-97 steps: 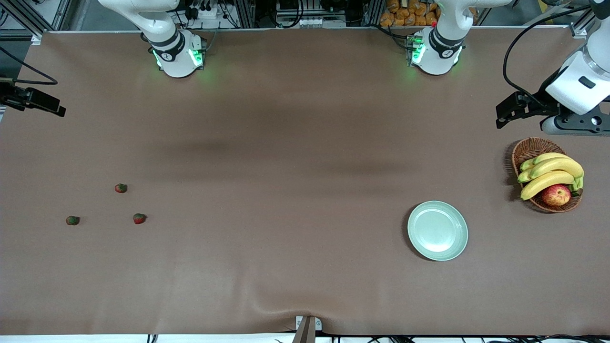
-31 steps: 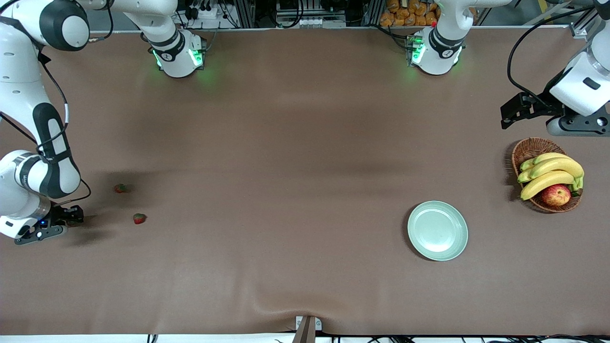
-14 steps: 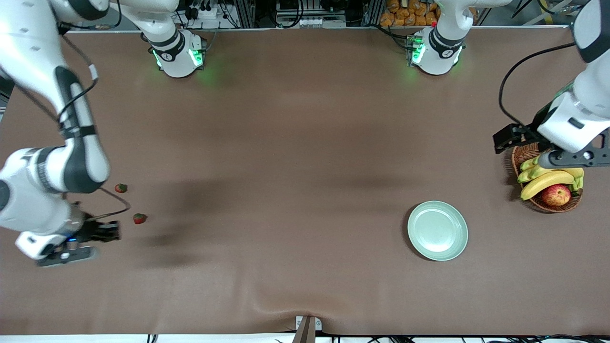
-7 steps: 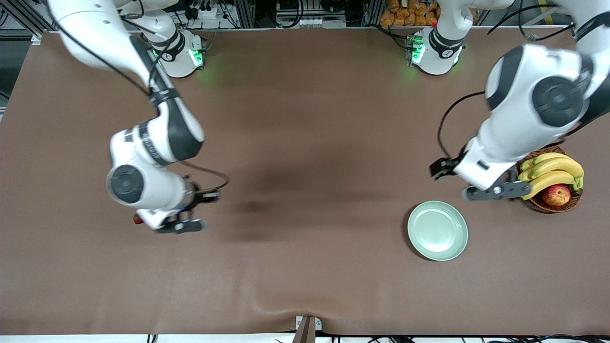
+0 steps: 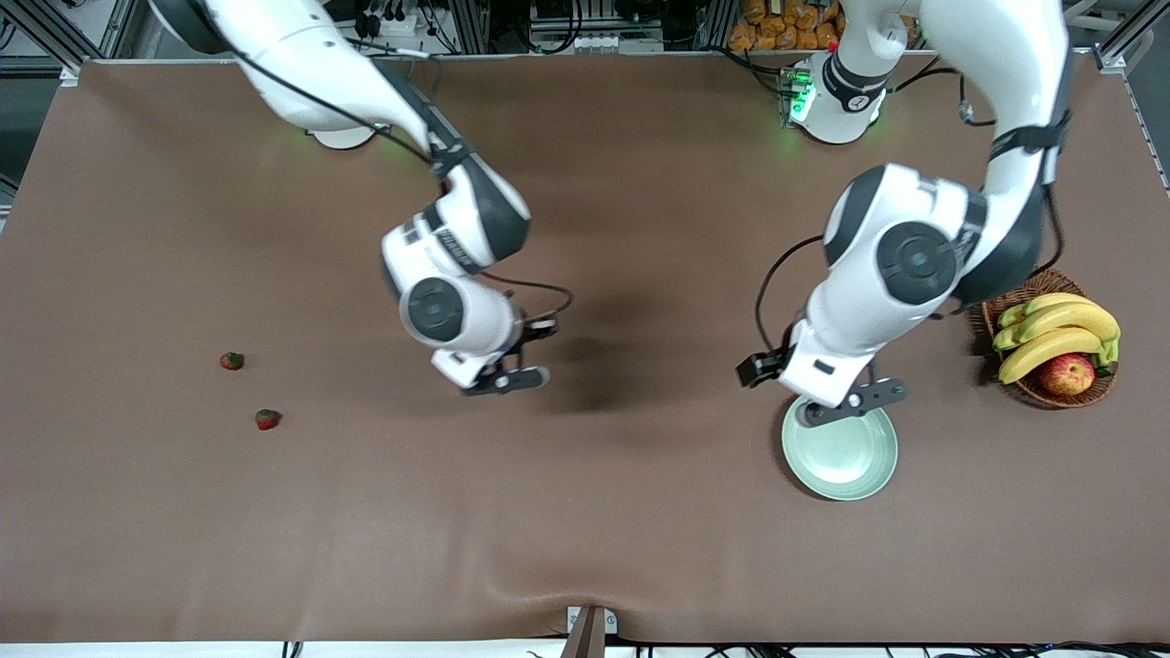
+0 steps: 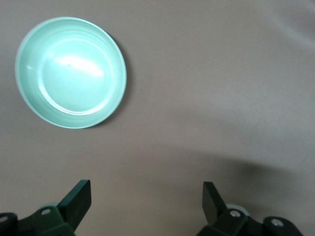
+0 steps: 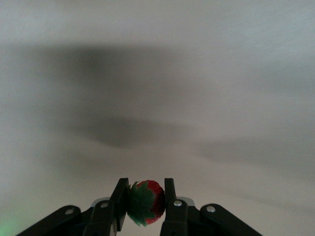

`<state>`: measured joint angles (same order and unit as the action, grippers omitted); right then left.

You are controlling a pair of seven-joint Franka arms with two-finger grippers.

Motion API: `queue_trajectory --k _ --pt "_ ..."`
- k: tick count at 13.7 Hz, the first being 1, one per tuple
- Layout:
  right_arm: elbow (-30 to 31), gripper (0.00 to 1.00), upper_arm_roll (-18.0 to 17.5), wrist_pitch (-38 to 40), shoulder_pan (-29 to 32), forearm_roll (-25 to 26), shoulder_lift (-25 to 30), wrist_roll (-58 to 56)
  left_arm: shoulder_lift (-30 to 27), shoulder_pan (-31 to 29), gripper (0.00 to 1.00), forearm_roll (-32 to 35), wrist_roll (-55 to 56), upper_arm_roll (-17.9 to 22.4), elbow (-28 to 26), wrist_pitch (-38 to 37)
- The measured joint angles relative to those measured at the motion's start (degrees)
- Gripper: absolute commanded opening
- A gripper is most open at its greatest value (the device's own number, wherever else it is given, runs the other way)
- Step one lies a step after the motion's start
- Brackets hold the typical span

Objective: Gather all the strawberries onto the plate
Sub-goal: 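Lift the strawberry with the right gripper while the left gripper approaches, then pass the strawberry from the right gripper into the left gripper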

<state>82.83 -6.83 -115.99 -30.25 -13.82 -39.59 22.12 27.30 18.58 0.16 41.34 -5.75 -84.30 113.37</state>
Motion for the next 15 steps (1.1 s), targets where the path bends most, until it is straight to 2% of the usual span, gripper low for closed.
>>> queue_trajectory --k 2,3,6,7,9,12,15 --pt "0.2 0.02 0.0 -3.4 -3.3 -0.3 -2.1 2.7 2.9 1.6 1.0 0.0 4.4 0.0 1.3 2.8" --pt "0.2 0.12 0.1 -4.6 -4.4 -0.3 -2.9 3.8 4.2 2.5 1.0 0.0 6.7 0.0 1.6 4.6" --pt "0.3 0.62 0.1 -8.8 -6.0 -0.5 -4.7 4.8 7.3 4.6 1.0 0.0 12.0 0.0 1.9 9.0" --pt "0.3 0.73 0.1 -10.9 -6.1 -0.5 -5.5 4.8 8.0 4.9 1.0 0.0 13.0 0.0 2.0 9.7" --pt "0.3 0.87 0.2 -13.4 -6.2 -0.5 -6.8 4.8 9.4 5.4 1.0 0.0 14.5 0.0 2.0 11.3" --pt "0.0 1.0 1.7 -14.1 -6.1 -0.5 -6.9 4.8 11.7 6.9 1.0 0.0 17.8 0.0 2.1 14.3" --pt "-1.2 1.0 4.1 -11.7 -4.2 -0.5 -4.8 4.8 13.4 8.3 1.0 0.0 20.9 0.0 2.2 15.5"
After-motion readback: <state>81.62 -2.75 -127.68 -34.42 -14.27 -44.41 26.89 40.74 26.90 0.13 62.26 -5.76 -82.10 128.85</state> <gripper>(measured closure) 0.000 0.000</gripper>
